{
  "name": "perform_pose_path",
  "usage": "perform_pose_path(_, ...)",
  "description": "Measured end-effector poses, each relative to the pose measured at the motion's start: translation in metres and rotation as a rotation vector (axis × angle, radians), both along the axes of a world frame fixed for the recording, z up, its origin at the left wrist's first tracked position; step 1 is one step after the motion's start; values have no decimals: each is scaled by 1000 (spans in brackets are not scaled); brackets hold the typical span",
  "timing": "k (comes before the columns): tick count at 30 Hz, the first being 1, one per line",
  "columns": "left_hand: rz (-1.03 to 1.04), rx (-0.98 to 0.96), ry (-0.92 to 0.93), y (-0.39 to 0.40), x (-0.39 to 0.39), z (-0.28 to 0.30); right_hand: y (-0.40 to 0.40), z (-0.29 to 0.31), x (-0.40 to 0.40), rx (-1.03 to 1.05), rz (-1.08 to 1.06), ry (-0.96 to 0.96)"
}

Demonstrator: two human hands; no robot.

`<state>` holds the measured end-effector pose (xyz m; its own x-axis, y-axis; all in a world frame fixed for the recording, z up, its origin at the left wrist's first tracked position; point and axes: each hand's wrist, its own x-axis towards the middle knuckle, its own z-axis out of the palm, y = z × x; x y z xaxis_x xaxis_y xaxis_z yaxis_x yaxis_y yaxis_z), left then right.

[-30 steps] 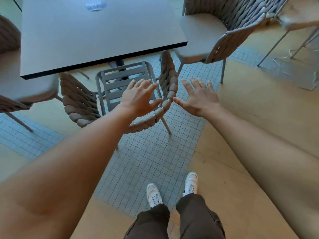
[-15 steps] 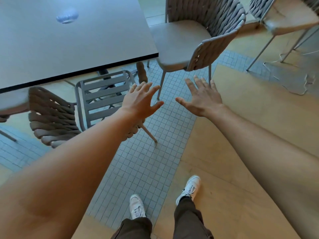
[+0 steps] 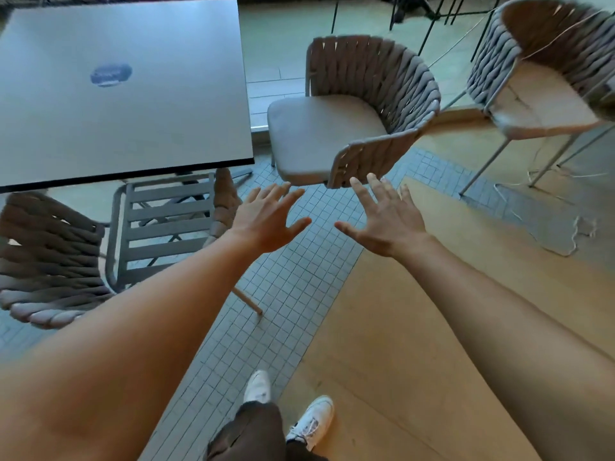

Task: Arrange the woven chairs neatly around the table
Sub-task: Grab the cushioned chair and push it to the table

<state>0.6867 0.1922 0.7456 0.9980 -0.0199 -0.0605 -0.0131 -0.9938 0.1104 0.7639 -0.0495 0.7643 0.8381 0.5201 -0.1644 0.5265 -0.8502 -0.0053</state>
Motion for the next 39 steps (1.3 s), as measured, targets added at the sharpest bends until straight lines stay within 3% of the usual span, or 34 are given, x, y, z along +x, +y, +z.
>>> perform_pose_path(9,-13,-30,-53,-43,111,3,-34,1,105,31,10,-17)
perform_pose_path(25,17,-44,11,-80,302,-28,-61,-28,295,54,94,34)
perform_pose_path(39,303,-60,96,-172,388,-58,-119,-62,447,2,413,135)
